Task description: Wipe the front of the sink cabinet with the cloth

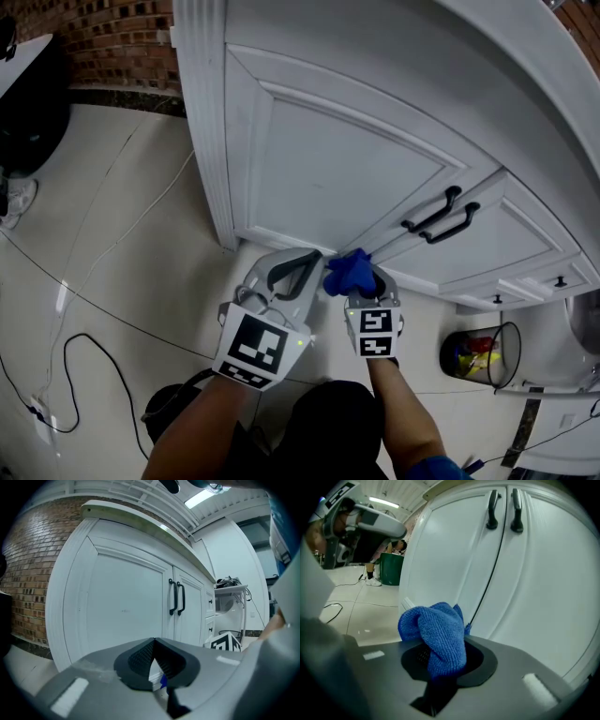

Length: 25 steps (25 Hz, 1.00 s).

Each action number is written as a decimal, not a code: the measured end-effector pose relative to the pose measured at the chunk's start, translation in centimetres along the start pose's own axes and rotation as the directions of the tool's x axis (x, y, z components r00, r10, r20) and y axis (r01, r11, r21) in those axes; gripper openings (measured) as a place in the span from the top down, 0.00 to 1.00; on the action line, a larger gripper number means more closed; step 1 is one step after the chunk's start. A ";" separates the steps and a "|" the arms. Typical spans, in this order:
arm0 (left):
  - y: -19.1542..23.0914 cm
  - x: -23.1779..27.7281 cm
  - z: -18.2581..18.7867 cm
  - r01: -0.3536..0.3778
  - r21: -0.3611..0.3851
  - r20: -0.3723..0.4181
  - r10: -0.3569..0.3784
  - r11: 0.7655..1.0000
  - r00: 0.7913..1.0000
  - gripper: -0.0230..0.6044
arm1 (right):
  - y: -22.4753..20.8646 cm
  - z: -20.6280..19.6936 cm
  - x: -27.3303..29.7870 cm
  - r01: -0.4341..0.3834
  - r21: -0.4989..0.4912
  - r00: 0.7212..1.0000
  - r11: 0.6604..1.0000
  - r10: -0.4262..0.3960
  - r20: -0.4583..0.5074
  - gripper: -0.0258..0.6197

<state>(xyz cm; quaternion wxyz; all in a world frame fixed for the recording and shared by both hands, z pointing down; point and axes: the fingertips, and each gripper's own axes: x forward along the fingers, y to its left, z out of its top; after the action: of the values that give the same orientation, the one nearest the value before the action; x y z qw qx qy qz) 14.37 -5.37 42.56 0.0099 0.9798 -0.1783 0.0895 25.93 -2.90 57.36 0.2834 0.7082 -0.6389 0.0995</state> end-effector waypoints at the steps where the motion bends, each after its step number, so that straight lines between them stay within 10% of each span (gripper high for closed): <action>1: 0.0 0.0 -0.1 0.000 -0.002 -0.003 0.000 1.000 1.000 0.96 | 0.1 -0.7 0.4 -0.011 0.003 1.000 1.000 0.011 -0.025 0.84; 8: 0.0 -0.8 0.3 0.009 -0.057 0.005 -0.009 0.998 1.000 0.96 | 0.5 -1.3 -0.6 -0.039 0.046 0.994 0.998 0.043 -0.100 0.84; 14: -1.8 -0.5 2.5 0.038 -0.019 0.073 -0.036 0.999 0.997 0.96 | -2.9 9.1 -10.2 0.047 0.064 0.981 0.997 -0.058 0.184 0.84; 25: -1.6 0.1 2.9 0.032 -0.007 0.118 -0.031 0.999 0.992 0.96 | -11.7 29.8 -25.7 0.406 0.051 0.640 0.912 -0.323 0.697 0.84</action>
<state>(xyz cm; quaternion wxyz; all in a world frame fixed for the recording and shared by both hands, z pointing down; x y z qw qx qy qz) 15.52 -4.09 39.70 0.0054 0.9861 -0.1633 0.0303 26.35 3.43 16.83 0.0768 0.7905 -0.5458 -0.2670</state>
